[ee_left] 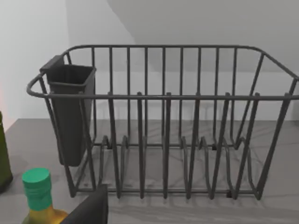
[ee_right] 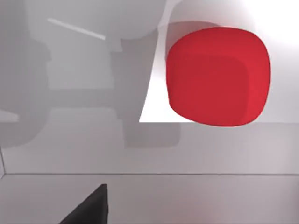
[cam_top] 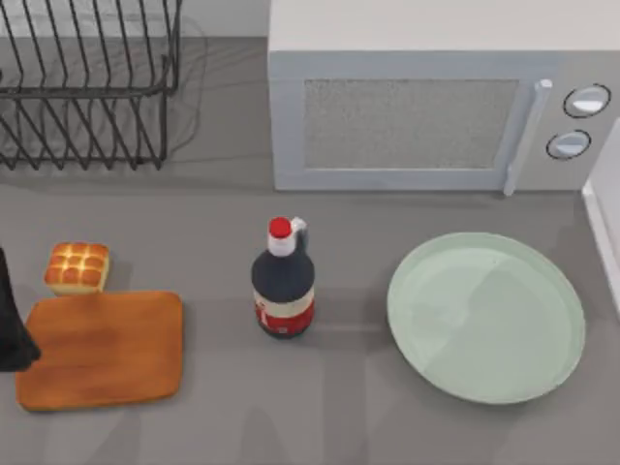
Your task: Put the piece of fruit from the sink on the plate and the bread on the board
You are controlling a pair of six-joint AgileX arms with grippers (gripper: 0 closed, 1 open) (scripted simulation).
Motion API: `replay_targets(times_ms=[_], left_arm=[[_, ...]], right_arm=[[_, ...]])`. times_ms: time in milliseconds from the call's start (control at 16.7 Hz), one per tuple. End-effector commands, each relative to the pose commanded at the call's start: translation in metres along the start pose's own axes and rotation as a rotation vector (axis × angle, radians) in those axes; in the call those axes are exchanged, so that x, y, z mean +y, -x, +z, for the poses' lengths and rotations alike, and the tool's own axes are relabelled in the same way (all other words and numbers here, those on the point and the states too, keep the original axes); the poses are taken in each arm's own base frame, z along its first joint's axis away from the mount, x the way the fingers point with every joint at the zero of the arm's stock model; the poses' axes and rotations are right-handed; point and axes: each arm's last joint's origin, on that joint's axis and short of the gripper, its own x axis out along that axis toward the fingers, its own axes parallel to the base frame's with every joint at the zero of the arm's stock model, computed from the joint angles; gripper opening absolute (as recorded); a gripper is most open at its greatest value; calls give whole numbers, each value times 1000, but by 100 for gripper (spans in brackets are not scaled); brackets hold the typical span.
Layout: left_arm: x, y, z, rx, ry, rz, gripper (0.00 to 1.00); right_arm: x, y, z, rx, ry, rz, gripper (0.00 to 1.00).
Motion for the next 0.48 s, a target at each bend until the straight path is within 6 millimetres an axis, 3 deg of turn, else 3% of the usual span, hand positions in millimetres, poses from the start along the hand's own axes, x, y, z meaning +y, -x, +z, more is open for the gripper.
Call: replay_targets(times_ms=[480], left_arm=[[0, 0, 0, 0, 0, 0, 100]], right_arm=[[-3, -114, 3, -17, -3, -6, 100]])
